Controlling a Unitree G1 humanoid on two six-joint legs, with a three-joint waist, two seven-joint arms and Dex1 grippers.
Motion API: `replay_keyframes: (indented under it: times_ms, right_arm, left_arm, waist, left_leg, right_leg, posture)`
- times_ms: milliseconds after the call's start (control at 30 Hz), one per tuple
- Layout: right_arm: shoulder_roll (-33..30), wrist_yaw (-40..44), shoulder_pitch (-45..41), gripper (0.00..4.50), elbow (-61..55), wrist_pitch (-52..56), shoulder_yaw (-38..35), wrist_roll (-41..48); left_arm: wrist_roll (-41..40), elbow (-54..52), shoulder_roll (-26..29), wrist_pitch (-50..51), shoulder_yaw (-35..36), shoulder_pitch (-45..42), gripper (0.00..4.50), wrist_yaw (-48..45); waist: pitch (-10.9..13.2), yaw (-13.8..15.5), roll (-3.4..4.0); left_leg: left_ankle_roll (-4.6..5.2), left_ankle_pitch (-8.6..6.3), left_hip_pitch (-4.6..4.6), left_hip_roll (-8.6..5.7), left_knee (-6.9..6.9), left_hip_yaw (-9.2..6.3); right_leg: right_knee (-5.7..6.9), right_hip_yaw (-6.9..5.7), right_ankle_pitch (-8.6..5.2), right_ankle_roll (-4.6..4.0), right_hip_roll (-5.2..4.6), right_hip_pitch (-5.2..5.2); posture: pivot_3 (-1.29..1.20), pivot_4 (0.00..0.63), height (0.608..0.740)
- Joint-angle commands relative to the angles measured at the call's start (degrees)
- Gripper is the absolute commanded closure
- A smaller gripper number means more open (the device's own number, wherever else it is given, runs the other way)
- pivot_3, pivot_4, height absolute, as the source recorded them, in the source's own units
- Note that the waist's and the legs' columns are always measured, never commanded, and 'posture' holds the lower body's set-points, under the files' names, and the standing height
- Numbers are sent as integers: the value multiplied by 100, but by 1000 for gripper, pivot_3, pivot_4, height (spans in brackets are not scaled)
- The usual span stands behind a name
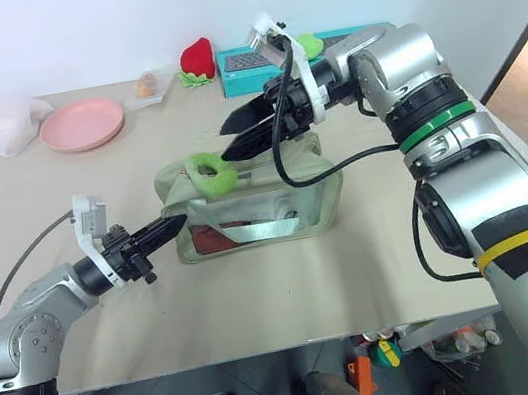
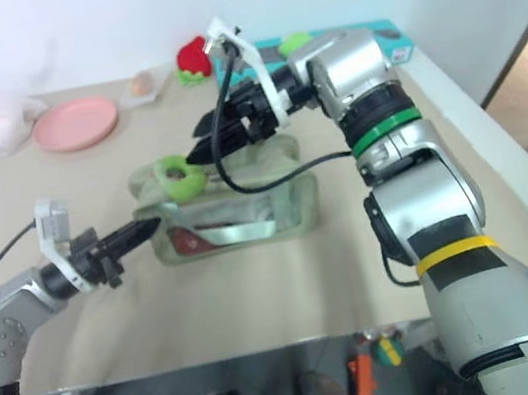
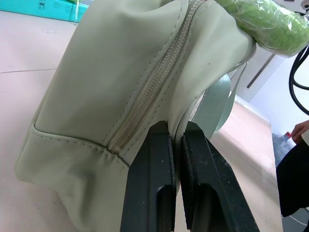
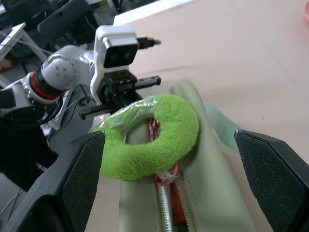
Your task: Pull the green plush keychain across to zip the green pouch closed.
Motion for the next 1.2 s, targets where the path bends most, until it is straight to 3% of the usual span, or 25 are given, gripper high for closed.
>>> replay_keyframes:
  times_ms: [33, 367, 1200]
  right_arm:
    - [87, 194, 18, 64, -276, -35, 85, -90]
    - [450, -66, 99, 64, -191, -225, 39, -236]
    - [630, -344, -268, 64, 486, -578, -405, -309]
  left_arm:
    - [-53, -219, -30, -28, 45, 47, 4500, 0]
    - [-42, -209, -64, -46, 37, 38, 4500, 1]
    - [-11, -146, -155, -83, 27, 16, 4500, -9]
  waist:
    - [0, 0, 0]
    - [0, -1, 0]
    - [0, 0, 0]
  left_leg:
    - [0, 0, 0, 1, 0, -1]
    - [0, 0, 1, 3, 1, -1]
    - [1, -1, -2, -1, 1, -2]
  right_leg:
    - [0, 0, 0, 0, 1, 0]
    - [0, 0, 0, -1, 3, 0]
    - [0, -2, 1, -2, -1, 0]
  posture:
    - [0, 150, 740]
    - [0, 150, 740]
    - [0, 150, 740]
